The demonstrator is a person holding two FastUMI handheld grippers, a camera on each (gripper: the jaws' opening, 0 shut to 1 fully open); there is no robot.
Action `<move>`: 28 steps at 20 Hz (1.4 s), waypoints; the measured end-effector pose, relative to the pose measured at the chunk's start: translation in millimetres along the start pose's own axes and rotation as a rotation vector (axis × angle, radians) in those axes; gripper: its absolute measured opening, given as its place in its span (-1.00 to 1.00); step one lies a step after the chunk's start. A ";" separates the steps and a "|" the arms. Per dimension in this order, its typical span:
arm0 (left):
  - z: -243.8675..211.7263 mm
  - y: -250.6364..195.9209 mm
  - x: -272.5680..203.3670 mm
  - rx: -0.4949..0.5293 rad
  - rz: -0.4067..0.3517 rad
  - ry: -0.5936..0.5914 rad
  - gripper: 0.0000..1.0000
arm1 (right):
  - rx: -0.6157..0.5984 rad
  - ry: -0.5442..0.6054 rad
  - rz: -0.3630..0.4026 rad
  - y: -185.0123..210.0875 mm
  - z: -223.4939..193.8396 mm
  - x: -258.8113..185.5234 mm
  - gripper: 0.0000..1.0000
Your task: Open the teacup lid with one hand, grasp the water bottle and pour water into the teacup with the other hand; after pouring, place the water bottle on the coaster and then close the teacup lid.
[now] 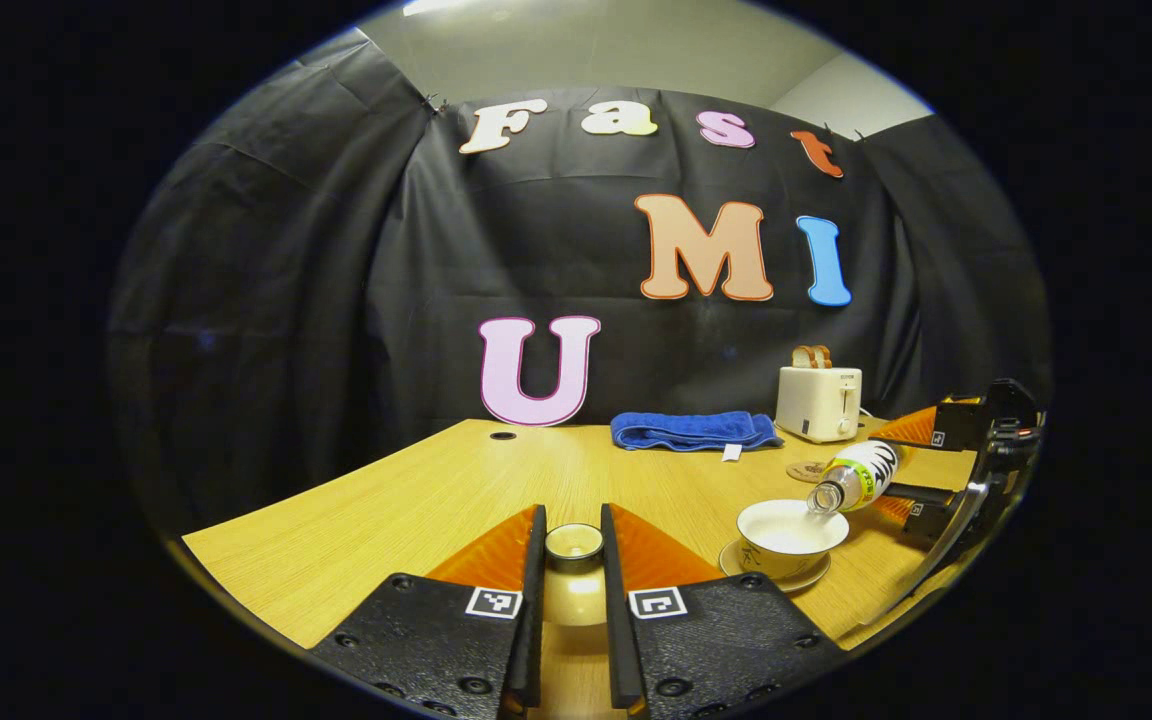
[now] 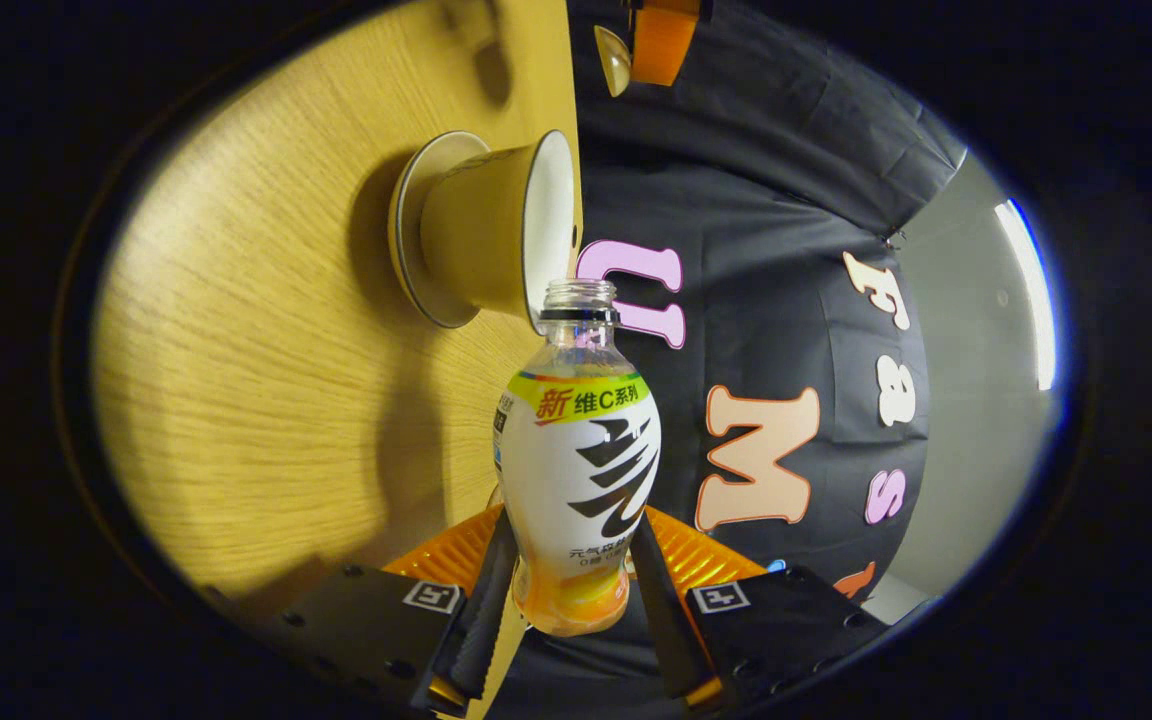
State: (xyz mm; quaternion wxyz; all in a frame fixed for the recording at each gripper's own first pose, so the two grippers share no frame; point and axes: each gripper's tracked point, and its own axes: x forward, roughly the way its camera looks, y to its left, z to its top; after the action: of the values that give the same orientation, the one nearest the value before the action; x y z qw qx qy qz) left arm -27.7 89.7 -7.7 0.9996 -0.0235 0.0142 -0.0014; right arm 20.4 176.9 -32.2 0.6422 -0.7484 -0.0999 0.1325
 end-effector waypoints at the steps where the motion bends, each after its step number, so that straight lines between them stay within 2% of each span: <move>1: 0.0 0.5 -0.1 -0.003 0.000 -0.003 -0.52 | -0.029 -0.005 -0.006 -3.3 1.1 -0.5 0.37; 15: -0.8 -3.4 -1.6 -0.030 -0.016 -0.001 -0.52 | -0.275 -0.046 -0.042 -25.2 5.8 4.4 0.36; 24: 0.0 -7.2 -2.2 -0.040 -0.025 0.007 -0.51 | -0.421 -0.110 -0.103 -35.2 17.3 1.9 0.35; 28: 3.4 -8.2 -0.9 -0.035 -0.025 0.013 -0.51 | -0.348 -0.102 -0.065 -30.5 13.6 3.2 0.36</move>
State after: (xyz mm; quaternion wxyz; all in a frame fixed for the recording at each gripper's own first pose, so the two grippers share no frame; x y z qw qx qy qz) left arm -28.5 81.7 -3.9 0.9989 -0.0409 0.0205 -0.0137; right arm 19.6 195.4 -4.2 0.5011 -0.8369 -0.1778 0.1301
